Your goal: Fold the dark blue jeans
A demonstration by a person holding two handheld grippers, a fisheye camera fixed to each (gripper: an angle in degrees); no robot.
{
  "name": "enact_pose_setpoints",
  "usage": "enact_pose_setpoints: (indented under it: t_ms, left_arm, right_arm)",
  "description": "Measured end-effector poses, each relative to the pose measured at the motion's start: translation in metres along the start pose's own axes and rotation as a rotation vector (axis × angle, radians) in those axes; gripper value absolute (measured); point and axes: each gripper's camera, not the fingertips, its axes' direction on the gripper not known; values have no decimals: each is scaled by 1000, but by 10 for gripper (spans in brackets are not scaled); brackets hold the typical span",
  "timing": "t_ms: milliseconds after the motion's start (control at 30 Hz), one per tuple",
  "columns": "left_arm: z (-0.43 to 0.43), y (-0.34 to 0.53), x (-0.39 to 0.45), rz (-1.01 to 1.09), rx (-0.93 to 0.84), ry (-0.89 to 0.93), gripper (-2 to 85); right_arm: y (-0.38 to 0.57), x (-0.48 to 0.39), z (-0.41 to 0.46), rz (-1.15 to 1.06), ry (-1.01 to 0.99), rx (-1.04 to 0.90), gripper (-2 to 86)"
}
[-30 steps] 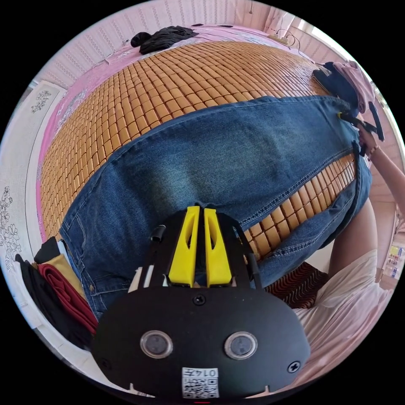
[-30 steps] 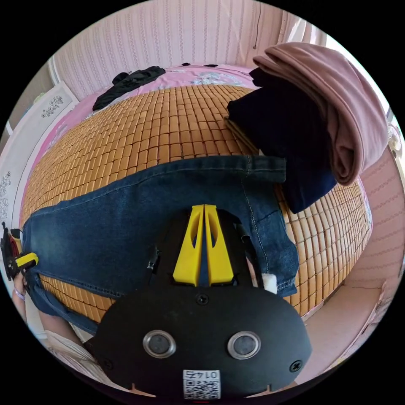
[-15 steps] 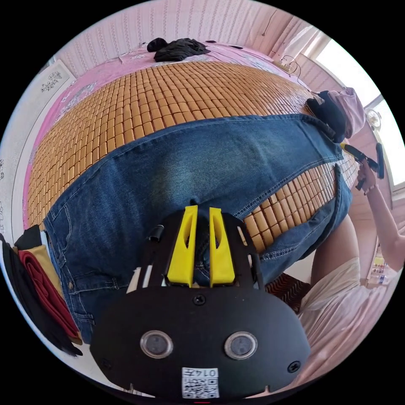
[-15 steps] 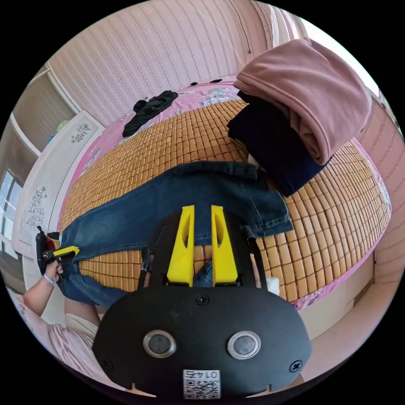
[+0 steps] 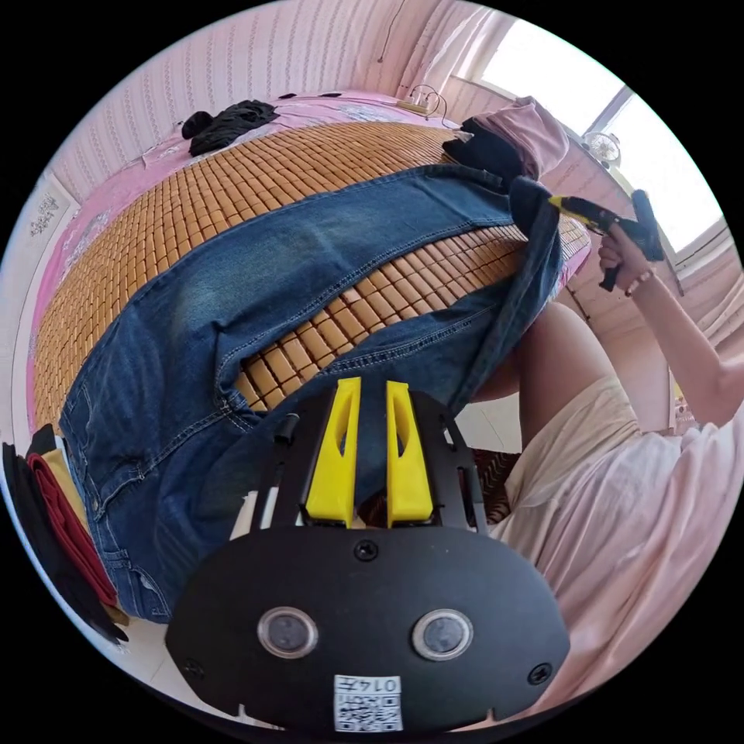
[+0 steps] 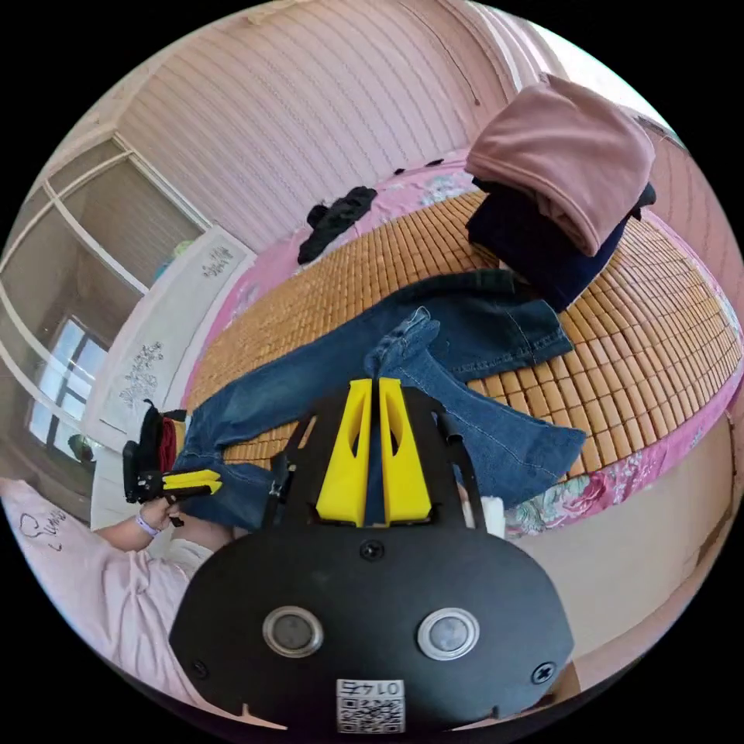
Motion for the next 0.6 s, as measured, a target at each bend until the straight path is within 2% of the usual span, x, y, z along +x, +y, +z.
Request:
enact_pose_setpoints:
  t_ms: [33,100,167,333,433,600]
  left_arm:
    - [-6,1,-3,-4,11,-19,61]
    - [-15,5,-9,-21,29,-21,61]
    - [-25,11,-18,-51,53,-5,61]
    - [-21,25,-29,-102,24,18,61]
    - [-14,31,-35,-136,3,79,61]
    - [-16,32,-41,-143,0,83,61]
  right_arm:
    - [1,-3,-37,-33,-72,144,14]
    - [12,2,-81,-28,-73,270,13]
    - [32,21,-107,34,-28,309,13]
    - [103,100,-88,454,143,86,19]
    - [117,114,-70,544,181,-5,24]
    - [100,104,-86,586,390,64,26]
